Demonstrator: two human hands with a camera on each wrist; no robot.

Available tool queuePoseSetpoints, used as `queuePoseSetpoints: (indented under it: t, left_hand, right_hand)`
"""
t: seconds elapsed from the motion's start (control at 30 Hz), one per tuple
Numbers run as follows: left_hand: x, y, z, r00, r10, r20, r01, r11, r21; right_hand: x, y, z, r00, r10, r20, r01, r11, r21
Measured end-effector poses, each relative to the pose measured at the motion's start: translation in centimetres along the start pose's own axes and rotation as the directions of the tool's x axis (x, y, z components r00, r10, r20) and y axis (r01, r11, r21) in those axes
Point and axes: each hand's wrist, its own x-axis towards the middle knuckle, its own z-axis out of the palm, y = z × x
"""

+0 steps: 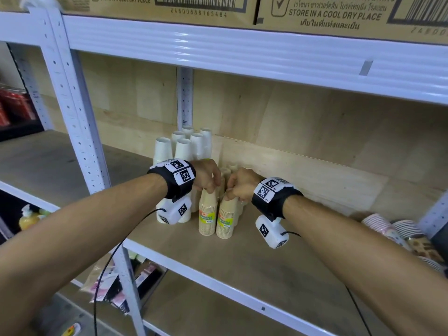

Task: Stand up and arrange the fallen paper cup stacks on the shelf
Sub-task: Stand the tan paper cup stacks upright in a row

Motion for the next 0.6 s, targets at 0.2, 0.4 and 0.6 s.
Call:
queuePoseSetpoints:
  t: [0.2, 0.4, 0.6]
  left_hand:
    - [0.3, 1.2, -2.0, 0.996, 0.028, -0.087, -0.022, 0.998, 0.065]
    - [1.6, 4.6, -3.8, 0.988, 0.086, -0.127, -0.083, 0.996, 0.027]
    - [4.3, 10.1, -3.3, 0.967, 0.187, -0.175, -0.187, 0.982, 0.018]
  right_hand:
    - [-0.5, 1.0, -1.9, 0.997, 0.031, -0.075, -0.029, 0.999, 0.035]
    - [-1.2, 4.9, -5.3, 0.979, 0.148, -0.142, -0.154, 0.988, -0.031]
    - [-3.2, 10.3, -8.7, 0.936, 0.288, -0.203, -0.299, 0.954, -0.024]
